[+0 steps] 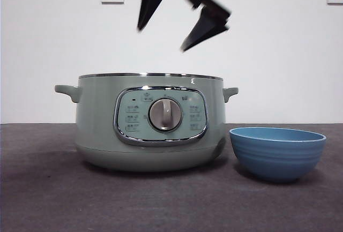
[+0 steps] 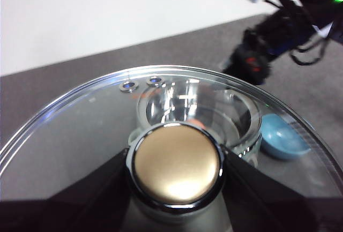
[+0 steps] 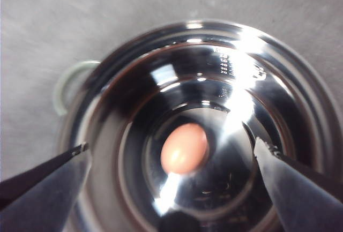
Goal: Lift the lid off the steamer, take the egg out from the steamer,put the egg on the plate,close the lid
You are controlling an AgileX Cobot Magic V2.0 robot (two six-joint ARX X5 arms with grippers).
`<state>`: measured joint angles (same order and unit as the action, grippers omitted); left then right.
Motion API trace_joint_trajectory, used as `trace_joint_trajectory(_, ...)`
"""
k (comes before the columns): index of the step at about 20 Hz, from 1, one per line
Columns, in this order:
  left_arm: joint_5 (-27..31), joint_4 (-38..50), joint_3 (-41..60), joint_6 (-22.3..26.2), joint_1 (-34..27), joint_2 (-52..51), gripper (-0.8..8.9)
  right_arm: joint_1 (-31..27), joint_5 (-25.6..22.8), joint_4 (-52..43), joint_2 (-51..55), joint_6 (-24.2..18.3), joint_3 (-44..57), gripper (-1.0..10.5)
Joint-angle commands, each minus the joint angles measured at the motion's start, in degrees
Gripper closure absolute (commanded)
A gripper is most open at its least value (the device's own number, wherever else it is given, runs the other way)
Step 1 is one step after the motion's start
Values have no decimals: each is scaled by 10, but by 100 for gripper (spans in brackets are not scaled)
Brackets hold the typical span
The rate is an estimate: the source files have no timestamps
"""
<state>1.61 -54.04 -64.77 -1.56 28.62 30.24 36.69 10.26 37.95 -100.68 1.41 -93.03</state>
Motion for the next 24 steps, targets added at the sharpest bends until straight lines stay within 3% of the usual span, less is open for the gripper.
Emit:
trace_joint_trajectory(1,0,21,-3,-3,-1,-6,822,10,-5,1,-54,-9,-26,352)
trace_joint_trajectory(3,0,16,-4,-1,-1,-6,822,19,-30,-2,-89,-11,-37,352)
trace_joint_trajectory(17,-2,16,-4,3,-1,-6,822,25,-34,-32,-201,8,-38,364)
trace_joint_trajectory(19,-2,16,-4,3,-1,-6,822,25,-33,-32,-203,15,-38,474)
trace_joint_trajectory(21,-2,16,-4,3,-1,-6,822,25,-34,-27,-207,23,-38,481)
trace_joint_trajectory(23,-2,16,-4,5,-1,-6,822,25,-31,-26,-212,31,-38,610)
trace_joint_trajectory(24,-2,16,-4,6,-1,-6,822,25,-31,-26,-212,33,-38,610)
